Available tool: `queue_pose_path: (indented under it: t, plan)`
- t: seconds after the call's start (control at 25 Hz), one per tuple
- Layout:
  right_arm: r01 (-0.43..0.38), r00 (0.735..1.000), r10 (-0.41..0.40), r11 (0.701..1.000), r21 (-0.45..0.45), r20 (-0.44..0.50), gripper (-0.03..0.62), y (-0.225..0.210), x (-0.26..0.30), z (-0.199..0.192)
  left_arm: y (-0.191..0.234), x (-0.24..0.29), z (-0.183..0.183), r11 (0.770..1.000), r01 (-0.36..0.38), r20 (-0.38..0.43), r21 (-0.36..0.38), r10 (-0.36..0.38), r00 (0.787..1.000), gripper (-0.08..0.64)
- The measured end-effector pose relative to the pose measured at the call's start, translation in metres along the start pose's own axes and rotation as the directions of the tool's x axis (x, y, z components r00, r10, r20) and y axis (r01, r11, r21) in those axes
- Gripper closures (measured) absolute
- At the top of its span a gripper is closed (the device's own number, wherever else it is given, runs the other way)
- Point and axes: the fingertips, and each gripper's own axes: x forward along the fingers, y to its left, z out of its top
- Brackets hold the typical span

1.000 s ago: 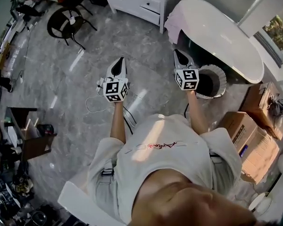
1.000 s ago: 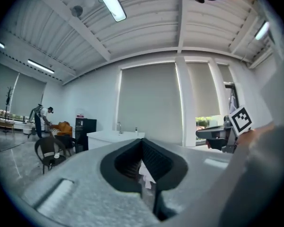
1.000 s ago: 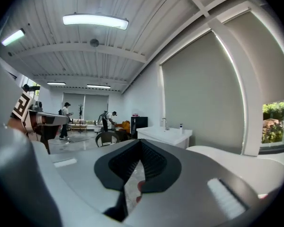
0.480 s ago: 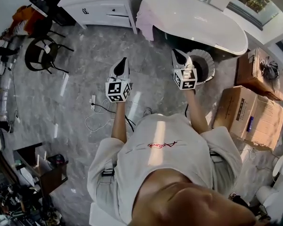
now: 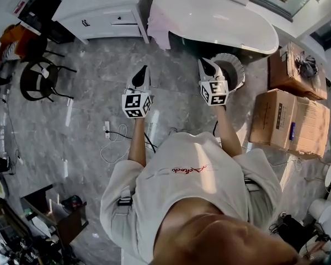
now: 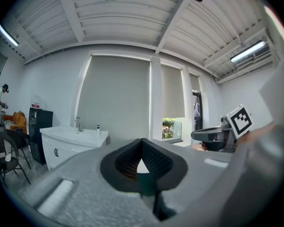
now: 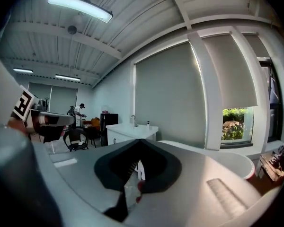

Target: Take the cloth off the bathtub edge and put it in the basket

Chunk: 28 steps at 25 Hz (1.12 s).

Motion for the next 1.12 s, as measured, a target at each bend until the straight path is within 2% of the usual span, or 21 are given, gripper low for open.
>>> queue_pose_path:
  t: [0.2,0.6,1.12]
  plan:
    - [0.003,1.0,-0.003,1.0,-0.023,-0.008,0.584,0.005,-0.006,-0.006,-0.003,0.007,-0.007,1.0,0.021,-0.007,-0.014,-0.021,1.0,0.56]
    - [0.025,1.0,-0.025,1.0,-0.012,-0.011,0.585,-0.02,-0.02,-0.015,-0.033,0.024,-0.005,0.998,0.058,-0.031,0.01,-0.058,0.998,0.56]
    - [-0.014,1.0,0.013,0.999,-0.029,-0.009,0.586,-0.048,-0.016,-0.021,-0.051,0.04,-0.019,1.0,0.003,-0.023,-0.029,-0.004,1.0,0.56]
